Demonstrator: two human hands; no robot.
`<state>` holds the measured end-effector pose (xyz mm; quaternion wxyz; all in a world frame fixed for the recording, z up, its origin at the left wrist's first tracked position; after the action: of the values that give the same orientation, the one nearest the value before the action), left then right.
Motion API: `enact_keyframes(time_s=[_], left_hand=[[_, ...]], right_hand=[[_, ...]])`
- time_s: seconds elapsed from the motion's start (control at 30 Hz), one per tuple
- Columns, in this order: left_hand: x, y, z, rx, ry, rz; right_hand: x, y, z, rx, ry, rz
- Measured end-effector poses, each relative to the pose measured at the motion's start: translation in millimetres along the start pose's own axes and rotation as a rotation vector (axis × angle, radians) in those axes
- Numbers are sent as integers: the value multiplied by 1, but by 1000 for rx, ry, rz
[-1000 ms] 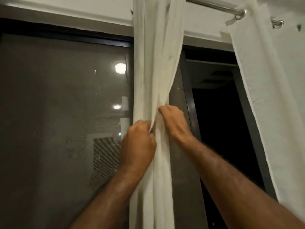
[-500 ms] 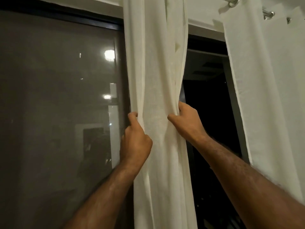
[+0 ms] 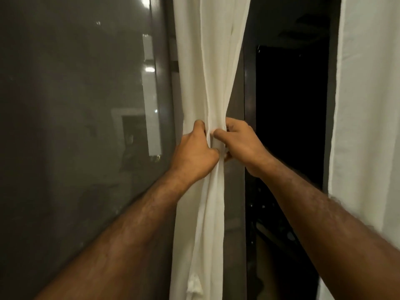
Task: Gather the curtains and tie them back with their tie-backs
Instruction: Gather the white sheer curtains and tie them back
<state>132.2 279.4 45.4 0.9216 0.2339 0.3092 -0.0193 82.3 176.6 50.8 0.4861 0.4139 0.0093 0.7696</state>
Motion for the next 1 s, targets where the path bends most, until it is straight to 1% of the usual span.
enact_keyframes(time_s=[0.07,0.17,0.27,0.3,0.43,0.53,0.63,0.77,0.83,0.9,1.0], left_hand=[[14,-9,-11,58,55,16],[32,-19,-27,98,138,4],[39,-22,-39,87,130,57],[43,-22,-43,80,142,43],[57,-22,-59,23,255,-166],[70,-34,-75,32,305,-185],[86,-48,-90,48,302,-178],[93,-53,-98,20,265,-335],[93,-56,-100,14,247,-352],[92,-60,-100,26,242,-309],[86,-62,-95,39,226,-132]], right_hand=[[-12,-11,-14,44,-16,21],[-28,-25,-32,63,-4,22],[-44,-42,-49,124,-4,37],[-48,-47,-54,137,-4,55],[-69,-62,-73,172,10,192],[-91,-74,-90,199,-1,208],[-108,-79,-104,148,13,160],[-118,-73,-122,-16,76,159],[-118,-74,-129,-64,99,156],[-119,-79,-133,-70,110,175],[-126,-85,-135,-47,98,223]])
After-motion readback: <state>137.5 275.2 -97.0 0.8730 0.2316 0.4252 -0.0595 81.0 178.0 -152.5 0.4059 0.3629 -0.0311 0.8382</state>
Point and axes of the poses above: each hand's wrist, its own z-axis towards the middle knuckle, its own y-axis out of the back of the hand, x = y × z, the point moved 10 cm from there along z, towards the middle knuckle, and after that the axes turned 8 degrees about -z, right-handed, at the moved point
